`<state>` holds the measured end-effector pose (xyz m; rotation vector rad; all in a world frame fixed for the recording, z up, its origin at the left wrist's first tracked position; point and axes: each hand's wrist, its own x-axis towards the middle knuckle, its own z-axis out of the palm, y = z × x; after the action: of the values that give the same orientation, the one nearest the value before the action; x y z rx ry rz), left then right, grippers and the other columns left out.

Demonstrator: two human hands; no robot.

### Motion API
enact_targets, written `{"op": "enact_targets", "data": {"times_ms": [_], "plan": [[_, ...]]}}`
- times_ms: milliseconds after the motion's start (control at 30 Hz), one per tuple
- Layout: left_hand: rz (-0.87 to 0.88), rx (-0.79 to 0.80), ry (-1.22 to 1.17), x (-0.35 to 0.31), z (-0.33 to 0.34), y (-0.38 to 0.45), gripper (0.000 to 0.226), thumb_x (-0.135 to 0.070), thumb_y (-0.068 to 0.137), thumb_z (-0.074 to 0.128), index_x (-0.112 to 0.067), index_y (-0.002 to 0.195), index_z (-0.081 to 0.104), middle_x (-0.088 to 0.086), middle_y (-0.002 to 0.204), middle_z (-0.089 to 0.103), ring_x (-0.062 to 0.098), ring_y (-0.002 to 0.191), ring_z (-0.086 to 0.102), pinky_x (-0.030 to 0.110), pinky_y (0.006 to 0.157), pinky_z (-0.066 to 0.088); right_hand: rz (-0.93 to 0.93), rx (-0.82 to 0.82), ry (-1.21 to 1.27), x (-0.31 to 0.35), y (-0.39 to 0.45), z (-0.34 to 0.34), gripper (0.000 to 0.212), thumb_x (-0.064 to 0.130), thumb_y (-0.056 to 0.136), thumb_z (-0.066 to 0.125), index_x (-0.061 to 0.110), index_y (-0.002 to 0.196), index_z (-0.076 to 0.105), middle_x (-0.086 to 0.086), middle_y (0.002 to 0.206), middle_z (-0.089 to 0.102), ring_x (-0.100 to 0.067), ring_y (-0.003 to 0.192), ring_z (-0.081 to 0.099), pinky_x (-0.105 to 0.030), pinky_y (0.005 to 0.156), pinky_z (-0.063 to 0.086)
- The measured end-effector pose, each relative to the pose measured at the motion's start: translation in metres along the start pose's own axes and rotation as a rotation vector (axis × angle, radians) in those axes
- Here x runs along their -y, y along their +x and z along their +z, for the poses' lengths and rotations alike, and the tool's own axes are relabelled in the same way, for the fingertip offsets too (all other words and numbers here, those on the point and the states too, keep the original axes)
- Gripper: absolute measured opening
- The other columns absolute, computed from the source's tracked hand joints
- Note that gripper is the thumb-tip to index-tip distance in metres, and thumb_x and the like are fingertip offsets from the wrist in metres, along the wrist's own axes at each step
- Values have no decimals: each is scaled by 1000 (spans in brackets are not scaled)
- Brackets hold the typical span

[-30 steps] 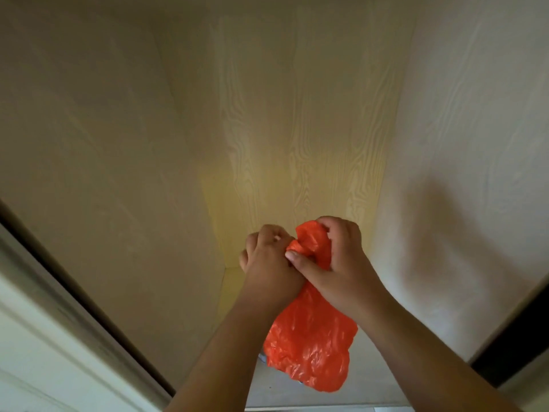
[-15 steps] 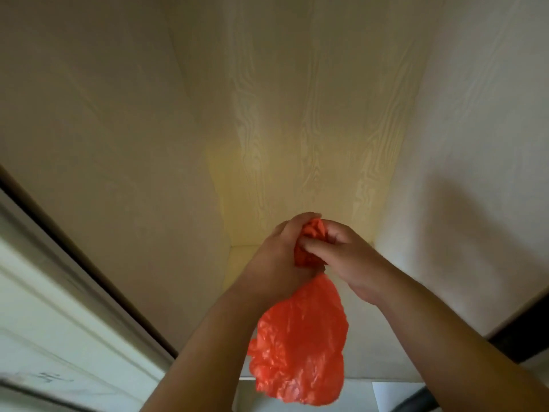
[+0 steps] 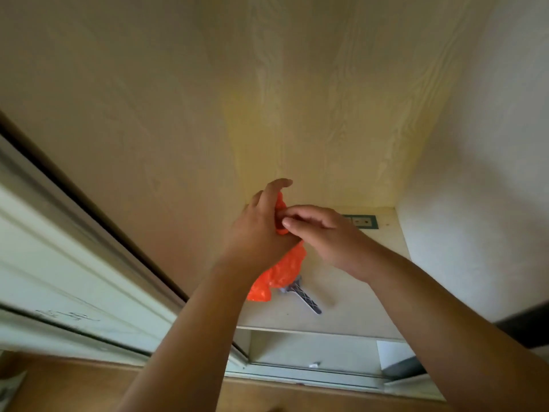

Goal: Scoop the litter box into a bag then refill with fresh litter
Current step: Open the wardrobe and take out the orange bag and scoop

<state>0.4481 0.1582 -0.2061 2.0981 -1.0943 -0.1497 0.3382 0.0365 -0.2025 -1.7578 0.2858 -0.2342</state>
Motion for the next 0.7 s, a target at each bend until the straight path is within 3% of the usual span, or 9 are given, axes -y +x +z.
{"op": "enact_targets", "data": {"times_ms": [100, 200, 333, 400, 533, 700], "plan": [[-44, 4, 112, 13, 2, 2, 48, -44, 85, 67, -36, 129, 49, -9, 95, 59, 25, 90, 63, 39, 77, 53, 32, 91, 22, -9, 4, -9, 27, 28, 105, 53, 22, 119, 75, 8, 119, 74, -4, 118, 64, -24, 103, 46], [-71, -30, 215, 26, 7, 5, 24, -41, 95, 65, -24, 112, 61, -4, 97, 62, 28, 90, 62, 40, 73, 52, 24, -57, 34, -23, 13, -4, 24, 26, 104, 54, 28, 110, 77, 12, 116, 74, -5, 111, 66, -24, 94, 48], [-185, -135, 136, 54, 12, 6, 22, -40, 103, 55, -20, 97, 57, -3, 84, 55, 33, 84, 58, 40, 70, 49, 74, -216, -115, -65, 29, 16, 16, 27, 97, 66, 32, 111, 74, 11, 125, 60, -2, 104, 63, -21, 89, 46], [-219, -166, 113, 67, 13, 5, 22, -41, 103, 53, -22, 93, 54, -3, 80, 55, 31, 81, 56, 38, 68, 45, 156, -164, -272, -95, 35, 20, 24, 28, 96, 66, 28, 120, 70, 7, 130, 54, -12, 116, 60, -26, 96, 46], [-255, -179, 82, 88, 16, 3, 21, -39, 103, 53, -19, 95, 55, 0, 85, 59, 27, 83, 56, 38, 72, 48, 441, 21, -579, -165, 41, 27, 44, 41, 94, 62, 35, 138, 60, 0, 158, 35, -22, 146, 35, -31, 117, 30], [-314, -160, 76, 110, 22, -5, 16, -36, 101, 58, -20, 98, 57, -3, 85, 60, 21, 81, 55, 32, 72, 41, 660, 110, -607, -230, 47, 48, 51, 48, 92, 60, 41, 143, 54, -4, 165, 22, -32, 148, 27, -35, 118, 33]]}}
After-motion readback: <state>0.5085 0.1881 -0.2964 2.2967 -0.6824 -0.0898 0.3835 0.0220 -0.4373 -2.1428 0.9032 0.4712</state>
